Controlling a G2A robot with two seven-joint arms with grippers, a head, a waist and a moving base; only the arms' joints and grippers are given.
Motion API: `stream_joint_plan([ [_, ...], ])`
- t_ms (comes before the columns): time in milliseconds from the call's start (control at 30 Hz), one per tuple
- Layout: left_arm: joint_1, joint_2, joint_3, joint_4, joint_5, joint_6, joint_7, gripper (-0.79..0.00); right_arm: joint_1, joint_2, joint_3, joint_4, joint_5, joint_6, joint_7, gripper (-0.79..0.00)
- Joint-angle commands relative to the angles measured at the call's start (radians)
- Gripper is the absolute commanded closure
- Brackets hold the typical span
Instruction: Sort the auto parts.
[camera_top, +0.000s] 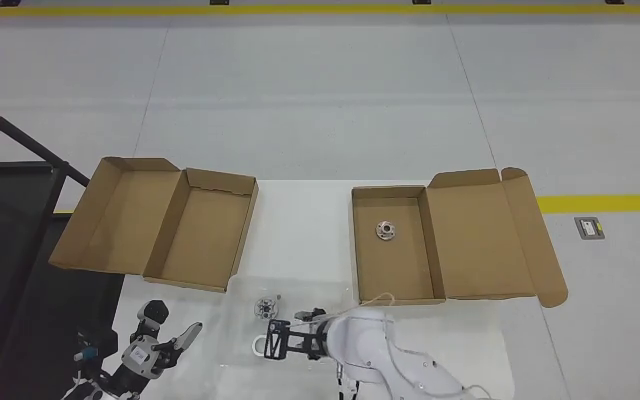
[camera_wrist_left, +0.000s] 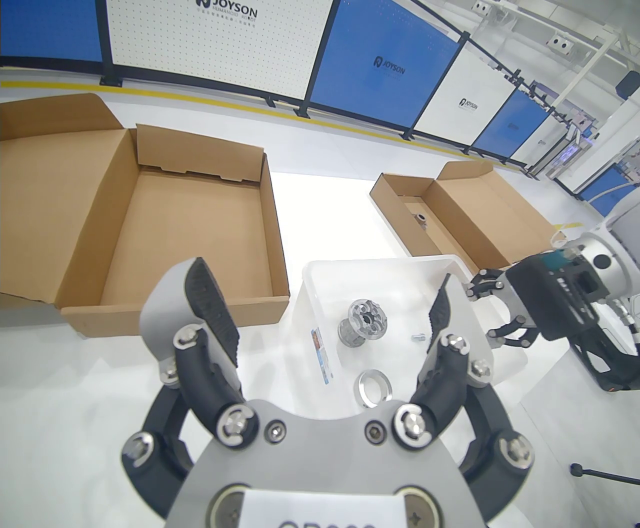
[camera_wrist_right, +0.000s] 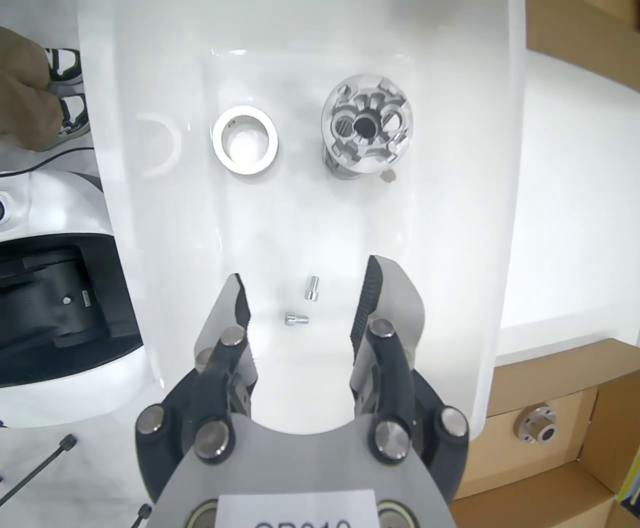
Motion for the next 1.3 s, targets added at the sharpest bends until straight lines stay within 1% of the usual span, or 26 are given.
stream_joint_plan([
  [0,0.0,0.0,0.0,0.0,0.0,0.0,0.0,-0.785,0.025,-0.009,-0.006,0.054,0.028,0.001,0.003,-0.351],
  [167,0.0,0.0,0.0,0.0,0.0,0.0,0.0,-0.785,0.071,-0.036,-0.037,0.147,0.031,0.082,0.048,-0.336],
  [267,0.0,0.0,0.0,0.0,0.0,0.0,0.0,-0.785,0.094,-0.051,-0.056,0.189,0.045,0.098,0.068,-0.336],
  [533,0.0,0.0,0.0,0.0,0.0,0.0,0.0,-0.785,0.135,-0.087,-0.096,0.264,0.09,0.106,0.109,-0.308],
  [1033,0.0,0.0,0.0,0.0,0.0,0.0,0.0,-0.785,0.188,-0.133,-0.128,0.39,0.157,0.098,0.143,-0.252],
  [1067,0.0,0.0,0.0,0.0,0.0,0.0,0.0,-0.785,0.19,-0.136,-0.129,0.398,0.159,0.098,0.141,-0.231],
  [1167,0.0,0.0,0.0,0.0,0.0,0.0,0.0,-0.785,0.199,-0.143,-0.132,0.42,0.163,0.098,0.141,-0.132],
  [1267,0.0,0.0,0.0,0.0,0.0,0.0,0.0,-0.785,0.207,-0.151,-0.136,0.437,0.166,0.102,0.142,0.0],
])
